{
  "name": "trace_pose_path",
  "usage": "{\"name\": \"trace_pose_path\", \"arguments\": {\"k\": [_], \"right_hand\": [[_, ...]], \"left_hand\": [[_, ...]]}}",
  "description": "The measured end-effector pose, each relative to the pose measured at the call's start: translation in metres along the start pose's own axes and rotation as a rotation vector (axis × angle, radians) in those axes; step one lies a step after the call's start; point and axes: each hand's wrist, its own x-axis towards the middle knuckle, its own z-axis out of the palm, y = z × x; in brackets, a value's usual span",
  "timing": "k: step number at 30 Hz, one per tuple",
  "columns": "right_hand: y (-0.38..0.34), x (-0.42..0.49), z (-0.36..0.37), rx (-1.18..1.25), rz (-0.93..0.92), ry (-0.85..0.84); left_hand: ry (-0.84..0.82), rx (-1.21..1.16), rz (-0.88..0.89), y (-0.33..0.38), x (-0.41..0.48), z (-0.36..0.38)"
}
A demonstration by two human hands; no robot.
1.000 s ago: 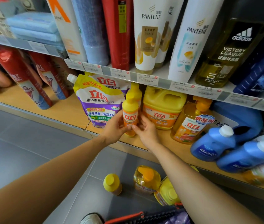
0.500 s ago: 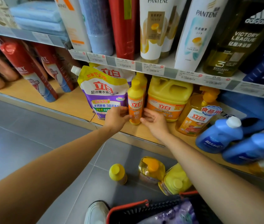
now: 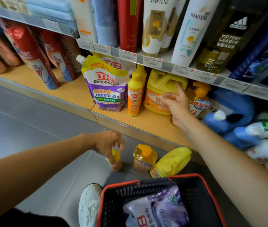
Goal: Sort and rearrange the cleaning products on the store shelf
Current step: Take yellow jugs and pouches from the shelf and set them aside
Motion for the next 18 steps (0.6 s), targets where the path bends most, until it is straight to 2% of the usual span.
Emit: {"name": "trace_pose_path", "arguments": {"k": [2, 4, 6, 7, 11, 15, 18], "right_hand": [[-0.004, 0.010, 0.001, 0.049, 0.115, -0.101], [-0.003, 0.015, 0.000, -0.239, 0.085, -0.172], [0.001, 0.015, -0.004, -0.601, -0.046, -0.175], [0.003, 0.013, -0.008, -0.697, -0.098, -0.174], [0.010, -0.002, -0.023, -0.834, -0.169, -0.182], [0.014, -0.018, -0.029, -0.840, -0.225, -0.199], [0.011, -0.036, -0.030, -0.949, -0.239, -0.193]], "left_hand": [[0.034, 0.152, 0.014, 0.000, -0.005, 0.009], [0.090, 0.180, 0.019, -0.001, -0.010, 0.016], [0.166, 0.187, 0.008, -0.003, -0.013, 0.017], [0.209, 0.191, -0.009, -0.005, -0.013, 0.017], [0.333, 0.106, -0.100, -0.010, -0.015, 0.005], [0.486, -0.001, -0.090, -0.004, -0.029, -0.034], [0.592, -0.108, -0.089, 0.005, -0.050, -0.070]]}}
